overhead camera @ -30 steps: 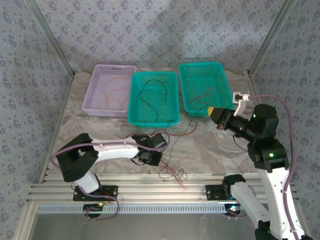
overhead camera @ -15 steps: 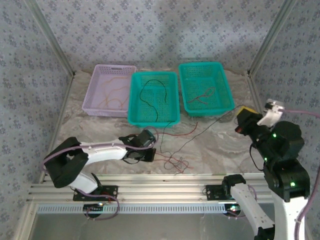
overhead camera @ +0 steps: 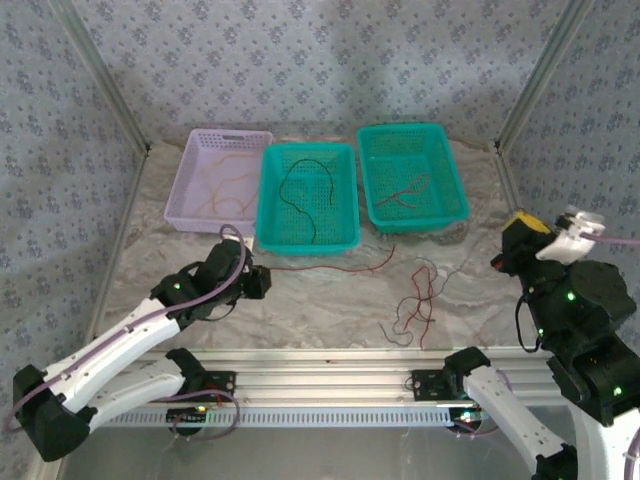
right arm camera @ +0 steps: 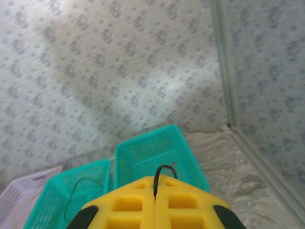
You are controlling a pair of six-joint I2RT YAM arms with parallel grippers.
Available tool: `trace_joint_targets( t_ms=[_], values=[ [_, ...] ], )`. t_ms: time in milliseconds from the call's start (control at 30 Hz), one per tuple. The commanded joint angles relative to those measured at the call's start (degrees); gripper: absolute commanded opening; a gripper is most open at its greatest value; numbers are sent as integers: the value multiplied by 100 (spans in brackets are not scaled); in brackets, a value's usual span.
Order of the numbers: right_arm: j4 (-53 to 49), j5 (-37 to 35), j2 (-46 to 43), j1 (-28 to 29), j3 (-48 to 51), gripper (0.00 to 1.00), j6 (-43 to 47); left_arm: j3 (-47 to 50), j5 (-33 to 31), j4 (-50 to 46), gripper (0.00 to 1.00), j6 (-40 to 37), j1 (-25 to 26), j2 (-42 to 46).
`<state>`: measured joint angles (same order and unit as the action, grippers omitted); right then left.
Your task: Untangle the cables
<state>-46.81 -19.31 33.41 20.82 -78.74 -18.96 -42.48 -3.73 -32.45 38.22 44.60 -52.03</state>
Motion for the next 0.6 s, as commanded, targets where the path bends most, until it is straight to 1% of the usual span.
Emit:
trace_joint_targets(
  t_ms=[0,67,133,167,233,267,300,367,400,467,533,567],
  values=[
    [-122,863,377,59,75,0,-30,98,463,611,38,117,314,-395],
    [-235,1274,499,57,171,0,-36,-17,310,758,41,72,588,-649],
    [-611,1605,763,46,164,1,-46,-52,279,964,42,76,681,-807],
    [-819,1792,944,41,186,9,-47,-67,293,1073,44,97,682,-884],
    [-1146,2079,1233,24,355,27,-156,-138,375,1253,47,111,690,-1055],
    [-1227,2213,1305,9,489,38,-214,-223,386,1281,48,100,723,-1183],
    [-1249,2375,1307,-2,661,53,-284,-321,373,1295,49,66,788,-1312],
    [-1235,2796,1247,-45,987,69,-401,-455,323,1324,52,-6,919,-1510],
    [-1289,2952,1250,-81,1234,72,-436,-505,303,1341,52,-25,968,-1605],
    [-1479,2917,1245,-139,1463,74,-513,-574,303,1389,53,-67,1005,-1760],
    [-1665,2808,1206,-216,1704,79,-526,-631,284,1420,53,-86,1016,-1901],
    [-1781,2767,1199,-260,1799,75,-521,-663,290,1458,53,-95,1016,-1960]
  ],
)
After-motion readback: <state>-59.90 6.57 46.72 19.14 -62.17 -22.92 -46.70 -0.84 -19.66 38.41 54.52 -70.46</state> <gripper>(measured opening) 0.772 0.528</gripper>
